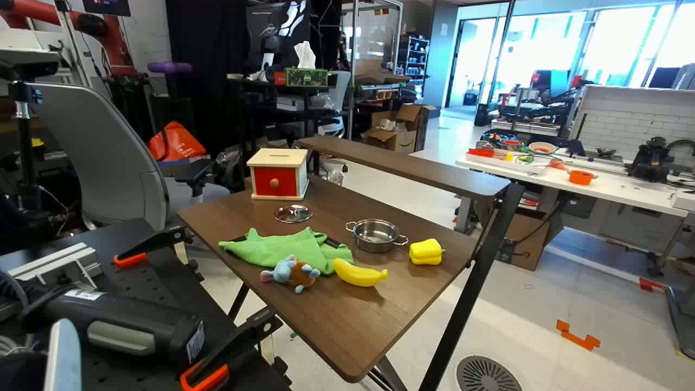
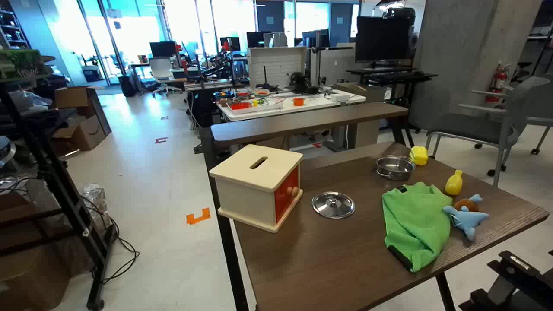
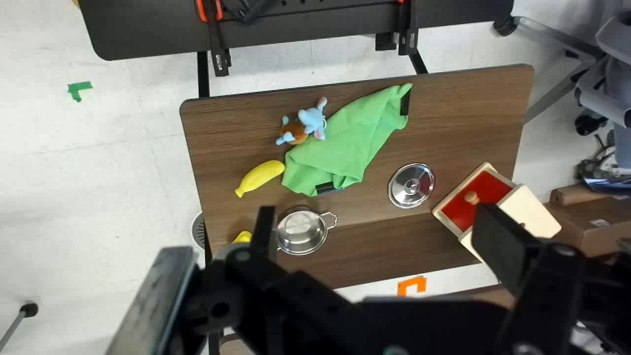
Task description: Move the green towel to the left
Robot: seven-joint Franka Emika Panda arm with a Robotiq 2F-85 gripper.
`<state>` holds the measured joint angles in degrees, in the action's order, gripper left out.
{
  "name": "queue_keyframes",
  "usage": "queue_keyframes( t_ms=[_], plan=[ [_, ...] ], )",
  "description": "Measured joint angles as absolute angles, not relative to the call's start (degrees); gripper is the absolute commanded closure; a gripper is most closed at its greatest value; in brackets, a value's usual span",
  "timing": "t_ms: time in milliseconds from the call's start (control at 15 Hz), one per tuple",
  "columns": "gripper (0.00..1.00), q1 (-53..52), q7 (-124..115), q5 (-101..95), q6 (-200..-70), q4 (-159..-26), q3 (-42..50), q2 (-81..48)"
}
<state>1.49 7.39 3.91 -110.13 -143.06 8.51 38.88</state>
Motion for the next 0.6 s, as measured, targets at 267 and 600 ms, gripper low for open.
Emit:
queue_keyframes(
  t_ms=[267,600],
  plan=[
    [0.0,1.5,7.4,3.9,-110.1,-142.9,8.5,38.9],
    [0.0,1.5,7.1,4.0,-112.7,-143.9,8.2,35.4]
  ],
)
